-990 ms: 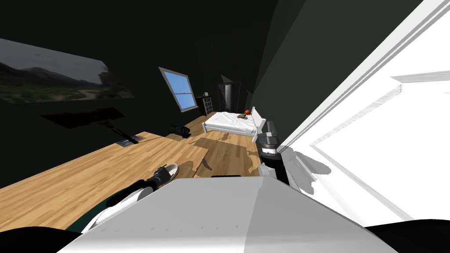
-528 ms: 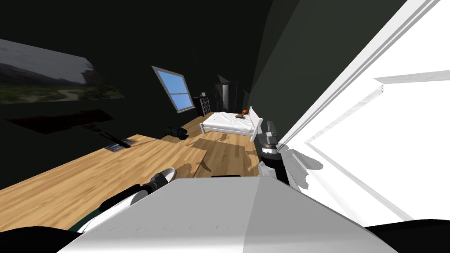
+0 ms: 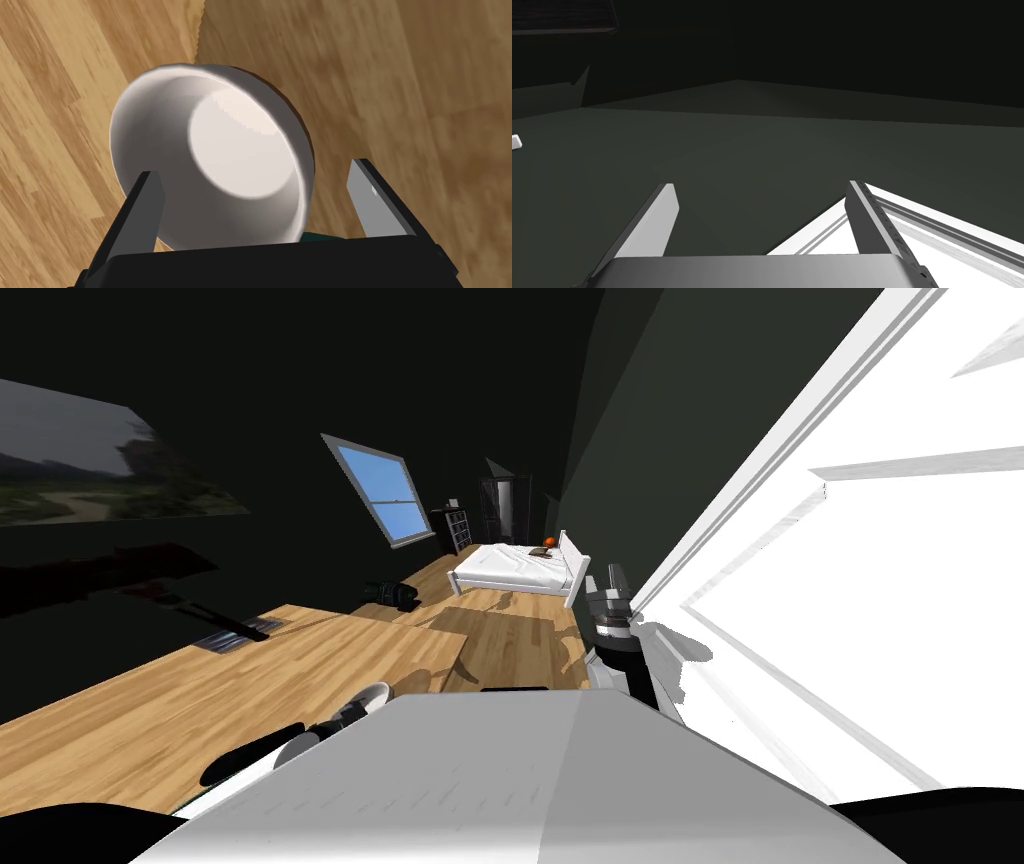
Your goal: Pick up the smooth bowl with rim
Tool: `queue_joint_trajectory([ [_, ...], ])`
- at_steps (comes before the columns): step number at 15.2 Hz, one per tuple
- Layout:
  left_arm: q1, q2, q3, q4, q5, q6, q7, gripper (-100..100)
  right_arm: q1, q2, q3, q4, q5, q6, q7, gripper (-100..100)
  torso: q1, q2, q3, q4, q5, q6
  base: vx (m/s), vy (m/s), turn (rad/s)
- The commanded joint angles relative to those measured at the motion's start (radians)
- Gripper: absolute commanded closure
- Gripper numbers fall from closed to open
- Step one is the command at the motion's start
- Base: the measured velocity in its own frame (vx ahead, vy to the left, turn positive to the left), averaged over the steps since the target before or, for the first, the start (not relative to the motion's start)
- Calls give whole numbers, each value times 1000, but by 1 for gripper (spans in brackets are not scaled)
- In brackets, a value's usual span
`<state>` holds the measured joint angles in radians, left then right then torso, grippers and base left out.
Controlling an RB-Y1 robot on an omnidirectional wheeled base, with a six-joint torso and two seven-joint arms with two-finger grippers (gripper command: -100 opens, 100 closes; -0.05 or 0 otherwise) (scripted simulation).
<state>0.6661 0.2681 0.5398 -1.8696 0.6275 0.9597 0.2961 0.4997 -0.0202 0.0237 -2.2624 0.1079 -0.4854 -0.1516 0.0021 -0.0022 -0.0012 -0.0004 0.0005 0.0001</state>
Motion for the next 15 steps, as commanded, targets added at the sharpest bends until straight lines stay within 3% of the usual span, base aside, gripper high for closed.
queue_joint_trajectory([
  [1,13,-1,21,15,27,50,7,-100,0,0,0,0,0,0,0,0,0,0,0,0,0,0,20,29,-134],
  [13,38,-4,88,60,93,255,38,-100,0,0,0,0,0,0,0,0,-1,0,0,0,0,0,18,29,-89],
  [15,38,-4,85,60,92,245,35,-100,0,0,0,0,0,0,0,0,0,0,0,0,0,0,11,25,-45],
])
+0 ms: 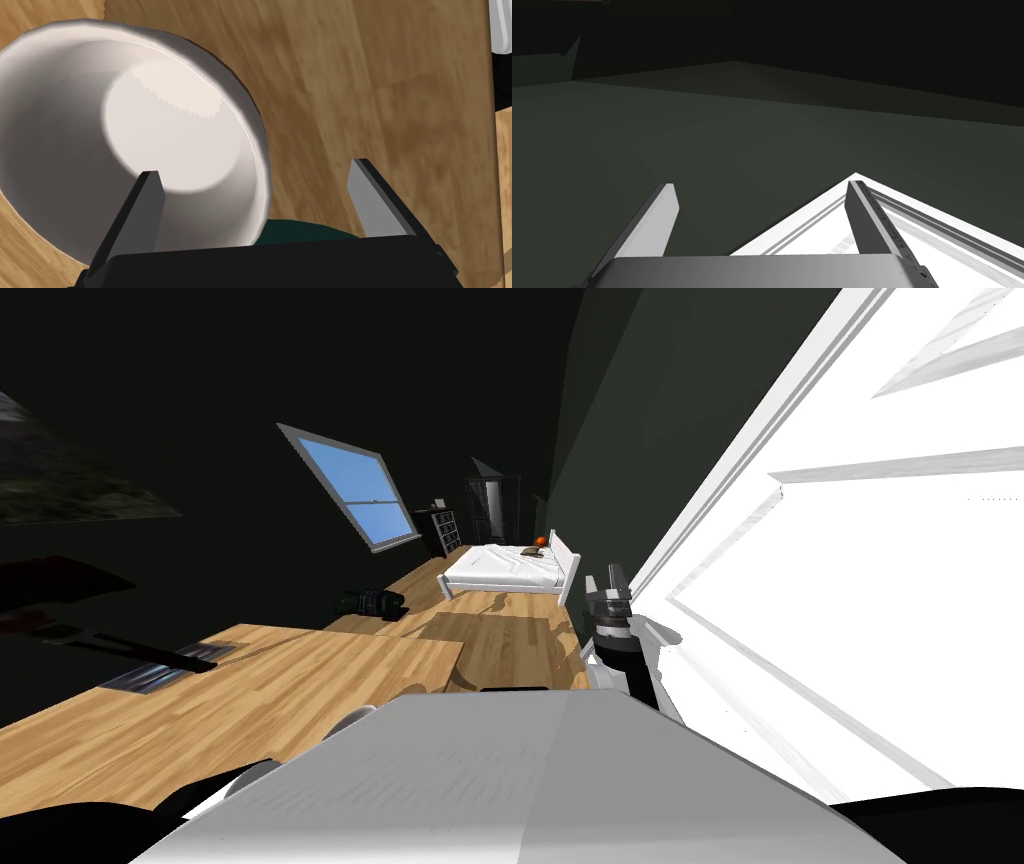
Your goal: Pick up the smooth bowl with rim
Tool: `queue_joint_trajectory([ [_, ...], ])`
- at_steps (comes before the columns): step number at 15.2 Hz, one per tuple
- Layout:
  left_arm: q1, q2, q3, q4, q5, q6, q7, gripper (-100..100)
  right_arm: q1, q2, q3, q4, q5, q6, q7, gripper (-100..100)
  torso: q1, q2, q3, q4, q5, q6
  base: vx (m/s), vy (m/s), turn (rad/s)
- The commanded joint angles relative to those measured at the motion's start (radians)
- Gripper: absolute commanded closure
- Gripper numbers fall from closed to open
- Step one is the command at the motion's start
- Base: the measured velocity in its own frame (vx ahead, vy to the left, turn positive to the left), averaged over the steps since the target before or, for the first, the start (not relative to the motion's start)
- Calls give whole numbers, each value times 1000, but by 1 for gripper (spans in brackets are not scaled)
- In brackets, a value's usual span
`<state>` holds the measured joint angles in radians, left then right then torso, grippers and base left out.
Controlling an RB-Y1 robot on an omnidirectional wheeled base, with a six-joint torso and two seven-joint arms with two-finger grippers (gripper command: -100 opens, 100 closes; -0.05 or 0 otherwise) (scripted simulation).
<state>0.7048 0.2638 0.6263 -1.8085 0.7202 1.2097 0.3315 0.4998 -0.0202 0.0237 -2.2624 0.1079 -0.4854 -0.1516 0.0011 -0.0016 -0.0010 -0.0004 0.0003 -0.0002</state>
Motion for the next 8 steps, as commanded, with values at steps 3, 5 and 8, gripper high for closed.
queue_joint_trajectory([
  [3,-28,-8,-21,58,-22,-45,-12,-100,0,0,0,0,0,0,0,0,0,0,0,0,0,0,-1,14,-4],
  [5,-41,-12,-30,83,-31,-64,-17,-100,0,0,0,0,0,0,0,0,-1,1,0,0,0,0,-4,13,-3],
  [8,-35,-9,-25,73,-25,-55,-16,100,0,0,0,0,0,0,0,0,-1,1,1,0,0,0,-1,2,-1],
])
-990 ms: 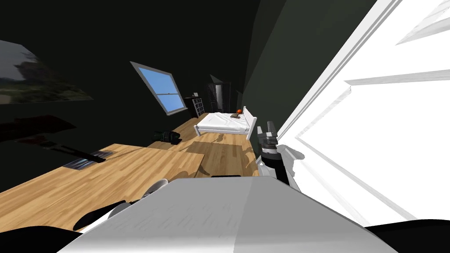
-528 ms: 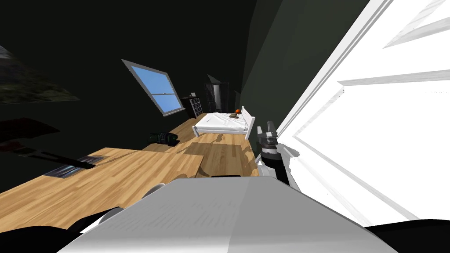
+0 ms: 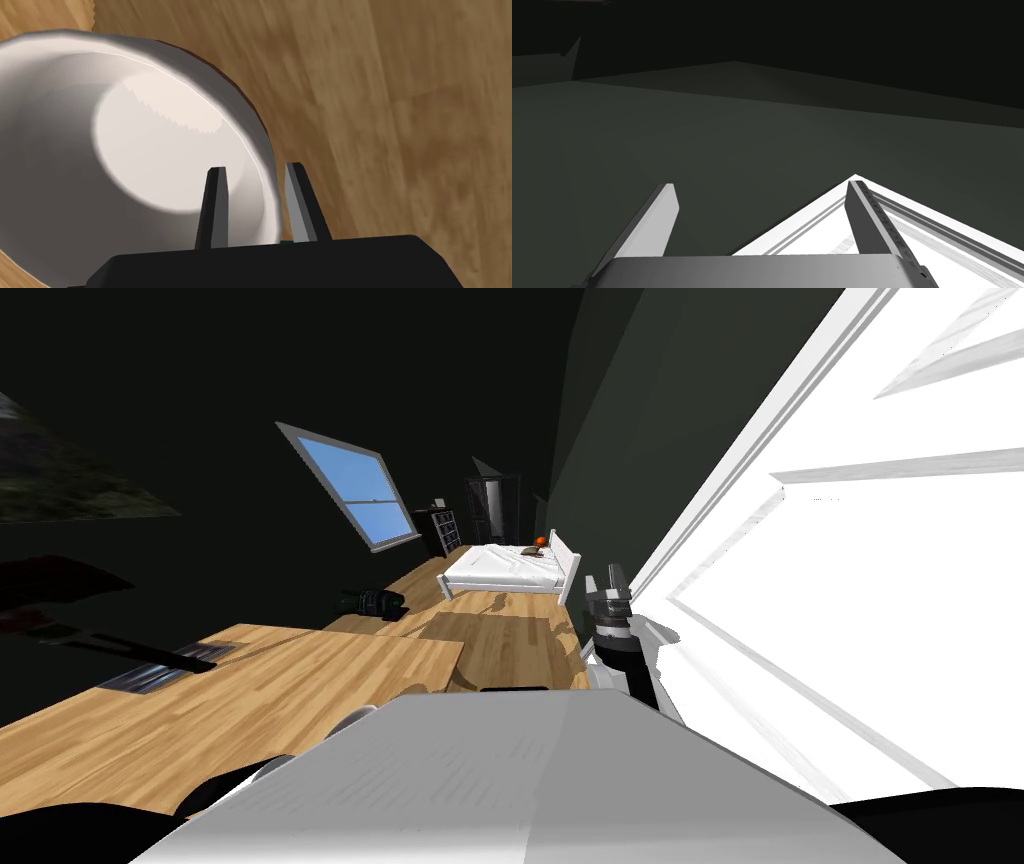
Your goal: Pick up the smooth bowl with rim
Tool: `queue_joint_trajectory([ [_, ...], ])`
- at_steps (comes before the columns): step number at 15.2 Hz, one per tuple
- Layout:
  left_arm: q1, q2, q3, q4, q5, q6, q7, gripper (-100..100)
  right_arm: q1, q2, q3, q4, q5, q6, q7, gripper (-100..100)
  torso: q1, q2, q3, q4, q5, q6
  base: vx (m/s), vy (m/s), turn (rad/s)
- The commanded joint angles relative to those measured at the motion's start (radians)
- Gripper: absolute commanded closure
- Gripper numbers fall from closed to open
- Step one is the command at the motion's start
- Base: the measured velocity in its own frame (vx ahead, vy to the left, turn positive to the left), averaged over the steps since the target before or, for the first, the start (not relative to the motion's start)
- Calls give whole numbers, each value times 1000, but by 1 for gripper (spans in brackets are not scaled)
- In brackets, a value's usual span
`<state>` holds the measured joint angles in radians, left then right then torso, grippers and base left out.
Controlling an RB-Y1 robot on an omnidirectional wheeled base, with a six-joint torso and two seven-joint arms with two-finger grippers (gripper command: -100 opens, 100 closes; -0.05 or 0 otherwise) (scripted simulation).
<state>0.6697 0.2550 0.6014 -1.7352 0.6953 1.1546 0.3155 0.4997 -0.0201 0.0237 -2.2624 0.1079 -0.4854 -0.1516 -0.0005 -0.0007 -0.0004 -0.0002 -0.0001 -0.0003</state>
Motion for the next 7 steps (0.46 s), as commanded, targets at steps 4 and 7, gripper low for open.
queue_joint_trajectory([
  [4,15,3,10,-32,9,23,7,100,0,0,0,0,0,0,0,0,1,0,0,0,0,0,0,-2,0],
  [7,23,4,14,-46,15,31,10,100,0,0,0,0,0,0,0,0,-1,0,0,0,-1,0,5,-14,5],
])
